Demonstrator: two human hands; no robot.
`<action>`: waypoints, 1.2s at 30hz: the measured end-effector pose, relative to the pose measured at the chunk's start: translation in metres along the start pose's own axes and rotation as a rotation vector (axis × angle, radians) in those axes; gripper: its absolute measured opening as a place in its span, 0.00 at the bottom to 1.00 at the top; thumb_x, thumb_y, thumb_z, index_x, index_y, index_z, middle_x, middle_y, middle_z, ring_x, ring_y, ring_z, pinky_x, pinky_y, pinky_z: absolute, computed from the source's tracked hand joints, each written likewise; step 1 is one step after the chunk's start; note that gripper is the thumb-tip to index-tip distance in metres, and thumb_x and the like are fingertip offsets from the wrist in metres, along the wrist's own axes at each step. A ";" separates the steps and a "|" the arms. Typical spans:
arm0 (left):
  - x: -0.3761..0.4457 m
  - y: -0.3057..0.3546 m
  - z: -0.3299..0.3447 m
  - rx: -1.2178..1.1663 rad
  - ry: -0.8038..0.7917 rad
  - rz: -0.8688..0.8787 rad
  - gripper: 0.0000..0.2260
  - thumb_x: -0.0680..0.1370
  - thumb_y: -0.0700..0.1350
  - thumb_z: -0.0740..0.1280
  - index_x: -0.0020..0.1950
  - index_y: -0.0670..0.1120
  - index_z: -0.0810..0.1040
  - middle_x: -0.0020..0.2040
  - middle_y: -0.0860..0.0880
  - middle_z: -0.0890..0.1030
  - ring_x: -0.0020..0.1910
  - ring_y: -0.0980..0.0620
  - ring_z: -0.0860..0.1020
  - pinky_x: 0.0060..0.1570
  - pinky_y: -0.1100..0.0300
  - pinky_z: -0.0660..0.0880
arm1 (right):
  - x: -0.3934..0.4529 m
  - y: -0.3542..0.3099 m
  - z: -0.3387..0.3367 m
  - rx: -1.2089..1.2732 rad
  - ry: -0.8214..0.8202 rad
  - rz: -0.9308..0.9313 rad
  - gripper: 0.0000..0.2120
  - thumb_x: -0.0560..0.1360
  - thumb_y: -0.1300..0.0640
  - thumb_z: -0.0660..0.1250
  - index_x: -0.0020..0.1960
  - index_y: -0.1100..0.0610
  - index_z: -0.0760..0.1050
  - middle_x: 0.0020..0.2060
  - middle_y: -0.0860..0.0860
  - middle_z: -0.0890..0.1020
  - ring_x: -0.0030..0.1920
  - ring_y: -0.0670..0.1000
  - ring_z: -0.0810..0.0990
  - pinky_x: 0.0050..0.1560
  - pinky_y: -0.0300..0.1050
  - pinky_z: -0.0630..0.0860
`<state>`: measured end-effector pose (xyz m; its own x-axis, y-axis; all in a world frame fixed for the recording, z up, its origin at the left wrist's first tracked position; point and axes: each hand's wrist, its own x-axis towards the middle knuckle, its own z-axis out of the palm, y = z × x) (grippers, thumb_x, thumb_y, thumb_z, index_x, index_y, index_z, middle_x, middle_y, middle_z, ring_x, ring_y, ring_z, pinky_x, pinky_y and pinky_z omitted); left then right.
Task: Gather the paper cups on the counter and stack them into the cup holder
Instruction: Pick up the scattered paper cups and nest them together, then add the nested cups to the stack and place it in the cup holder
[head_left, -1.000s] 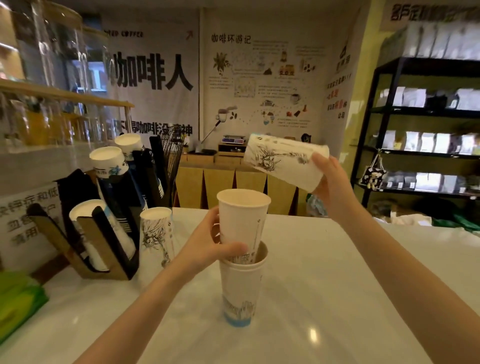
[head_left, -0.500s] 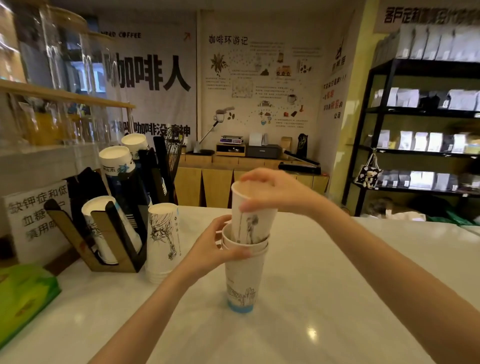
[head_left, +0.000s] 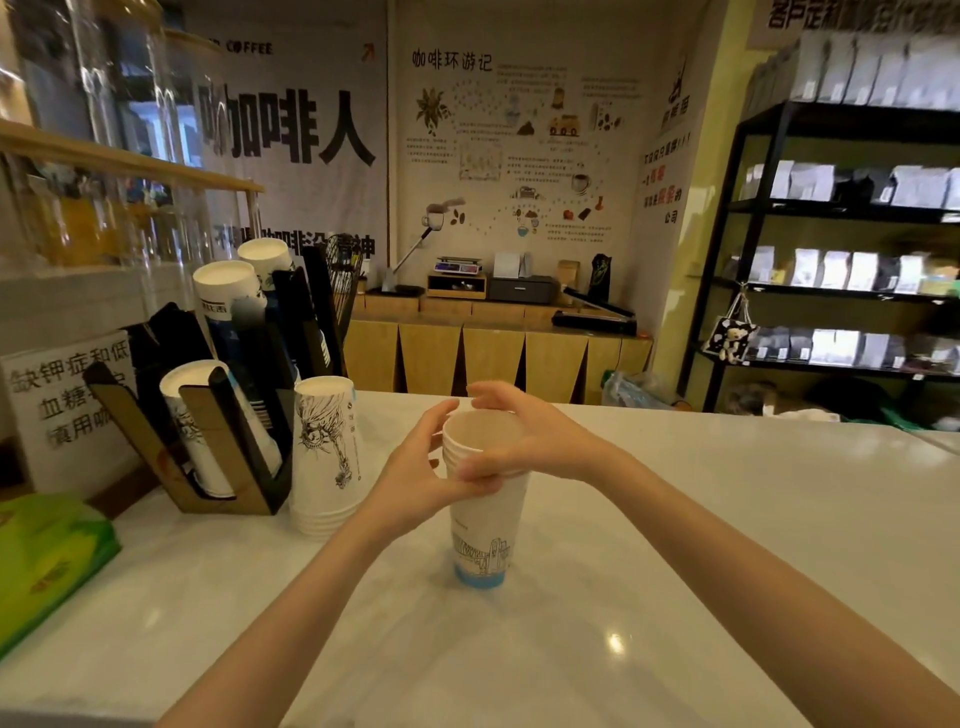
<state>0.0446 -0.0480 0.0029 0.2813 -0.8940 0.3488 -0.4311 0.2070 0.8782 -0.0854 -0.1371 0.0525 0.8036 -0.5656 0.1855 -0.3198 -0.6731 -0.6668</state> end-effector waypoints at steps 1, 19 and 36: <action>0.000 0.001 0.000 0.032 -0.001 0.021 0.41 0.62 0.47 0.77 0.69 0.56 0.59 0.64 0.54 0.68 0.64 0.53 0.67 0.61 0.55 0.68 | -0.001 0.002 -0.003 0.034 -0.012 -0.003 0.43 0.62 0.47 0.76 0.71 0.46 0.56 0.70 0.49 0.66 0.67 0.50 0.66 0.62 0.47 0.68; -0.008 0.033 -0.020 0.532 0.148 0.433 0.16 0.72 0.41 0.68 0.60 0.46 0.74 0.58 0.49 0.79 0.54 0.58 0.72 0.57 0.67 0.69 | -0.005 0.058 0.054 0.398 -0.077 0.139 0.30 0.61 0.63 0.76 0.59 0.51 0.69 0.52 0.48 0.79 0.53 0.48 0.78 0.48 0.41 0.79; 0.011 0.021 -0.095 0.390 0.506 0.185 0.25 0.72 0.45 0.68 0.67 0.52 0.65 0.46 0.51 0.75 0.39 0.59 0.75 0.36 0.71 0.69 | 0.076 -0.039 -0.019 0.551 0.389 -0.199 0.34 0.64 0.58 0.75 0.65 0.54 0.63 0.51 0.47 0.74 0.49 0.47 0.79 0.41 0.37 0.82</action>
<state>0.1203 -0.0158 0.0561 0.4996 -0.5408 0.6767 -0.7628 0.0956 0.6395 -0.0213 -0.1632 0.1067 0.5496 -0.6554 0.5181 0.1984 -0.5000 -0.8430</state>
